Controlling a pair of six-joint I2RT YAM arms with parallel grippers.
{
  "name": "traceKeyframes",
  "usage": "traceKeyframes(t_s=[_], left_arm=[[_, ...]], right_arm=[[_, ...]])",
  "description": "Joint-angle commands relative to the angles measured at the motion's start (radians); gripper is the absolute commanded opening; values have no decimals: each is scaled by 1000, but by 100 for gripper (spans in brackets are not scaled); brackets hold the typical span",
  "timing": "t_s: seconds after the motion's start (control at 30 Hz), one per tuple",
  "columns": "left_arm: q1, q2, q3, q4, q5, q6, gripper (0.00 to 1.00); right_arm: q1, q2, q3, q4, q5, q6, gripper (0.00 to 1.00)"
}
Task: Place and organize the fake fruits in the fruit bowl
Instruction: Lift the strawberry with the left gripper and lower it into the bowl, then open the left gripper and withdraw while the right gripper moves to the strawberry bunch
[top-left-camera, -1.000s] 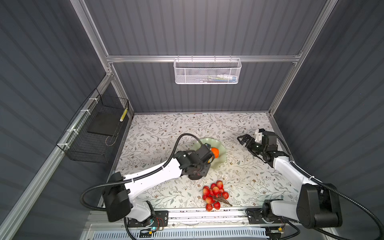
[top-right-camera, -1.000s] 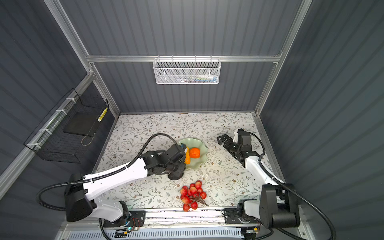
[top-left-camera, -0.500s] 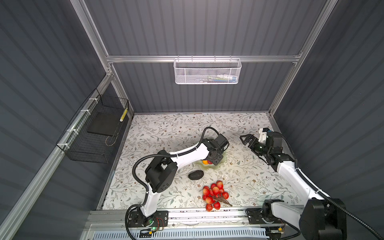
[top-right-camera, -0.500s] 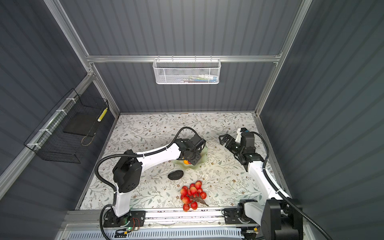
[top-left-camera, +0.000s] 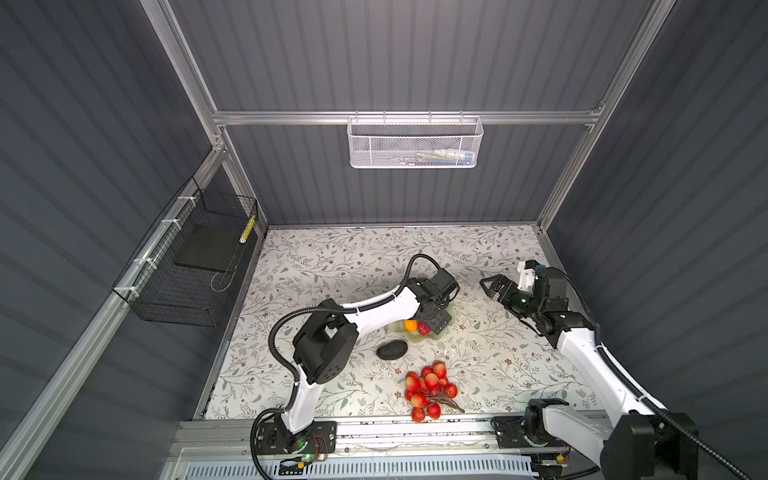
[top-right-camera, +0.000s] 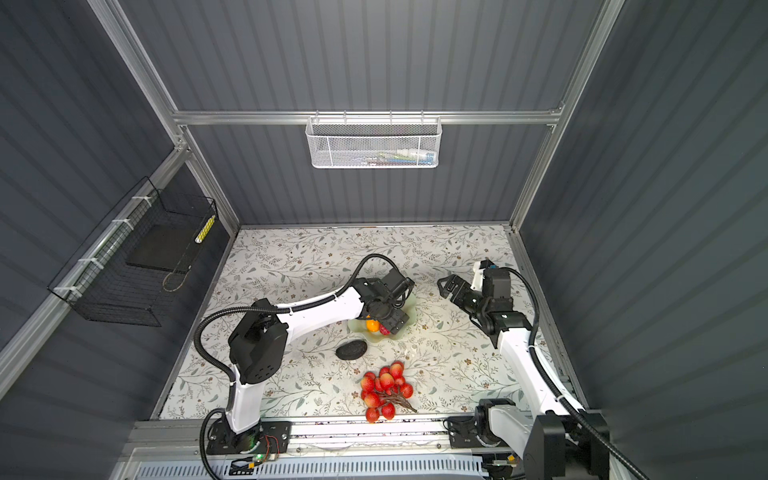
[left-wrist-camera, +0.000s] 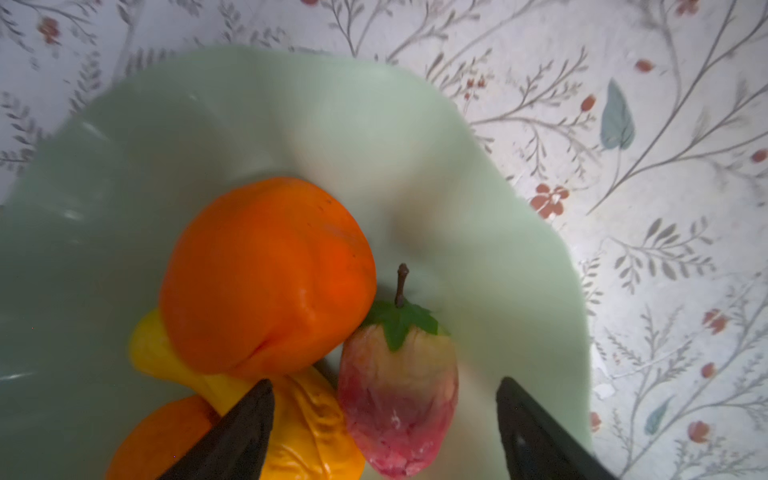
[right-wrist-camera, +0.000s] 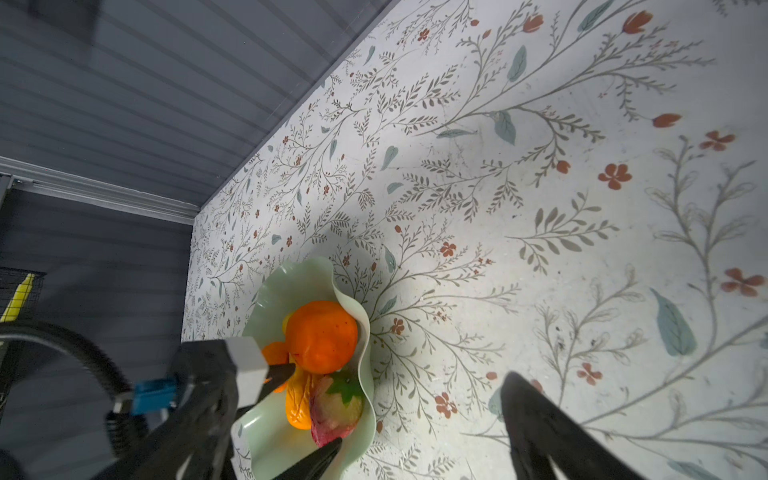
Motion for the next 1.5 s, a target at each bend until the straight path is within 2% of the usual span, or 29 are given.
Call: traceKeyframes(t_s=[0.0,0.13,0.2,0.37,0.57,0.73,0.8,0.9,1.17,1.47], left_arm=[[13,-134,-46,102,-64,-19,90],[32,-284,-167,253,-158,-52,95],[53,-378,-276,337,-208,-75,98],[124,-598,-486,468,-290,-145,100],[214,-781,-651,528,-296,-190,100],[246,-854,-695,504,-311,-191,100],[249,-880,-710,493,-327,-186,100],[254,-914,-730,478,-352,-184,100],[256,-965,-755,438,-375,-205,100],[256,-986,-766,418,-389,-205,100]], right_arm=[[37,-43,3,-153,-27,-73,94],[153,-106,-18,-298,-3,-101,90],[240,-138,-19,-386,26,-96,87],[422,-261,-61,-551,22,9,79],[603,-387,-128,-683,9,127,71],[691,-413,-208,-627,-59,191,68],[716,-387,-236,-573,-116,192,66],[756,-329,-243,-555,-129,186,63],[776,-229,-299,-343,-208,231,57],[782,-204,-346,-250,-244,265,53]])
